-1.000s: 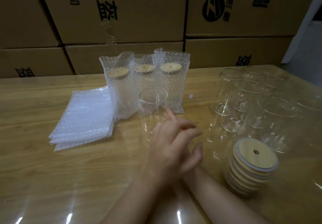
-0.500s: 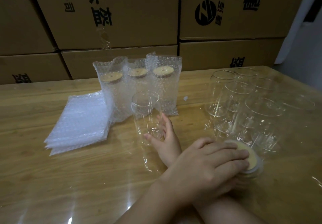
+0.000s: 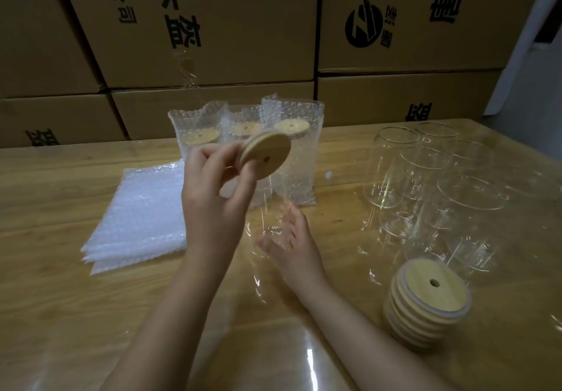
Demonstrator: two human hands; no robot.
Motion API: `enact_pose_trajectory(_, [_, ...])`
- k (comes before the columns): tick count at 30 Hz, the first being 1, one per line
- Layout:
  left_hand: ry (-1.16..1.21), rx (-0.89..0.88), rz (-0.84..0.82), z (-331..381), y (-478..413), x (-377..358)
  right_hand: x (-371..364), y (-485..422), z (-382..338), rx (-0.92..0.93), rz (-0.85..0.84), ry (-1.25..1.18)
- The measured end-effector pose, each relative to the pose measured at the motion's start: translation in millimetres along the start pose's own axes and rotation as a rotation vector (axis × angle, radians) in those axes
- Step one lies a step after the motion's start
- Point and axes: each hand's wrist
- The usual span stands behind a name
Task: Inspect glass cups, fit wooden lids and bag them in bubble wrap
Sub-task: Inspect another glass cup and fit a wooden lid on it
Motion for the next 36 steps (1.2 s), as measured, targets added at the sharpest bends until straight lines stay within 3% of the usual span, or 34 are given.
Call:
enact_pose_trajectory(2, [0.029, 0.146, 0.009, -7.2, -4.5, -1.4, -0.7, -1.1, 3.9, -0.001, 0.020, 0.008])
enact_pose_trajectory(8, [-0.008, 0.305, -0.038, -24.4, 0.5, -11.2, -1.8, -2.1, 5.5, -0.021, 0.047, 0.016])
enact_pose_trajectory(13, [-0.063, 0.203, -0.070, -27.2, 4.6, -11.1, -0.1, -2.0, 6.5, -0.030, 0.038, 0.037])
enact_pose_trajectory(20, [-0.011, 0.294, -0.164, -36.4, 2.6, -7.5, -1.5, -2.8, 9.0, -0.020, 0.048, 0.007])
enact_pose_trajectory(24, [-0.030, 0.242, -0.315, -37.2, 2.9, -8.9, -1.0, -3.6, 11.8, -0.012, 0.052, 0.001])
enact_pose_trajectory(31, [-0.206, 0.075, -0.390, -36.7, 1.3, -7.2, -0.5, -4.6, 13.3, -0.008, 0.053, 0.001])
enact_pose_trajectory(36, [-0.102, 0.177, -0.459, -41.0, 0.9, 0.0, -0.6, -4.4, 13.2, -0.020, 0.051, -0.011])
Point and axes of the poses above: each hand's wrist, its own y-axis away from the middle knuckle, its own x-axis out of the back of the hand, z = x × y, and after that the axes turned 2 degrees about -z, right-handed
